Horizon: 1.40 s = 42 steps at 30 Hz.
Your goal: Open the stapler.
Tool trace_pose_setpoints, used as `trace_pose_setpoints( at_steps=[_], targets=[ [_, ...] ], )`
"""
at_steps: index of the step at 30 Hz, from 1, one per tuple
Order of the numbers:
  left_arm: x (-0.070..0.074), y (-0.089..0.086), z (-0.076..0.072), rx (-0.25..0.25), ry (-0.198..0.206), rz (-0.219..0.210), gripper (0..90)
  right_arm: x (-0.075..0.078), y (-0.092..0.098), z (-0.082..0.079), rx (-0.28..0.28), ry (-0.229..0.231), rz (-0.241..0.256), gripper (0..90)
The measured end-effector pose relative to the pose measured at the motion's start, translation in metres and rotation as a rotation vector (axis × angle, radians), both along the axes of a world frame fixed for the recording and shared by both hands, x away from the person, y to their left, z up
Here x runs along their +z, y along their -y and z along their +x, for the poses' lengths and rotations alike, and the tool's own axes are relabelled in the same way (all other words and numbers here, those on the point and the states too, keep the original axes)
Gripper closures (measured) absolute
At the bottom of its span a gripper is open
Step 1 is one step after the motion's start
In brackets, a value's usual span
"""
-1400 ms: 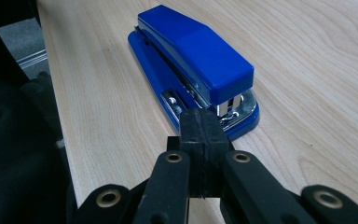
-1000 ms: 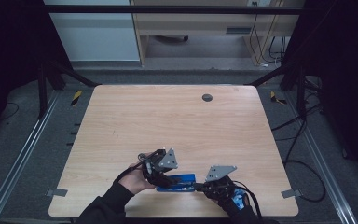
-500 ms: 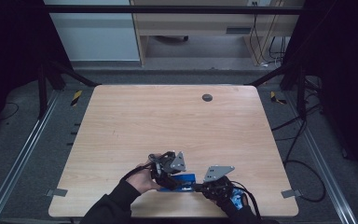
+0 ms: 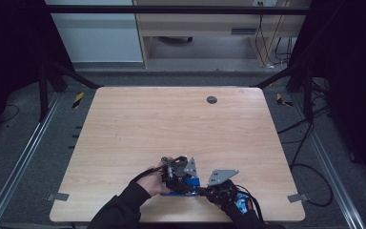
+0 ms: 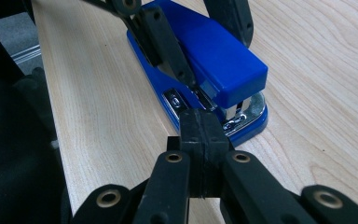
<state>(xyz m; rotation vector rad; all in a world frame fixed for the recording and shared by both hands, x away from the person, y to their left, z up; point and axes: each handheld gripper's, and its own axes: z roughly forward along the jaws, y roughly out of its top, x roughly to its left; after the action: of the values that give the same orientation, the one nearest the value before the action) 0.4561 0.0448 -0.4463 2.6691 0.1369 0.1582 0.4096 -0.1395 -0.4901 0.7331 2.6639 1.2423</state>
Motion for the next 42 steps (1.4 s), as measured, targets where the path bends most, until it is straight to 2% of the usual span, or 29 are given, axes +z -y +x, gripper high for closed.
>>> trace_pose_setpoints(
  at_steps=[7, 20, 29, 42],
  targets=[
    [-0.0039, 0.003, 0.0028, -0.012, -0.029, 0.002, 61.0, -0.0009, -0.0011, 0.0011, 0.0, 0.001, -0.006, 90.0],
    [-0.0036, 0.001, 0.005, -0.047, -0.031, -0.01, 63.9, -0.0015, -0.0017, 0.0018, -0.004, 0.008, -0.005, 90.0],
    [-0.004, 0.0009, 0.0049, -0.046, -0.034, -0.012, 63.8, -0.0011, -0.002, 0.0021, -0.009, 0.019, 0.003, 90.0],
    [-0.0044, 0.001, 0.0055, -0.048, -0.036, -0.016, 63.8, -0.0015, -0.0001, 0.0027, -0.026, 0.012, 0.007, 90.0]
  ],
)
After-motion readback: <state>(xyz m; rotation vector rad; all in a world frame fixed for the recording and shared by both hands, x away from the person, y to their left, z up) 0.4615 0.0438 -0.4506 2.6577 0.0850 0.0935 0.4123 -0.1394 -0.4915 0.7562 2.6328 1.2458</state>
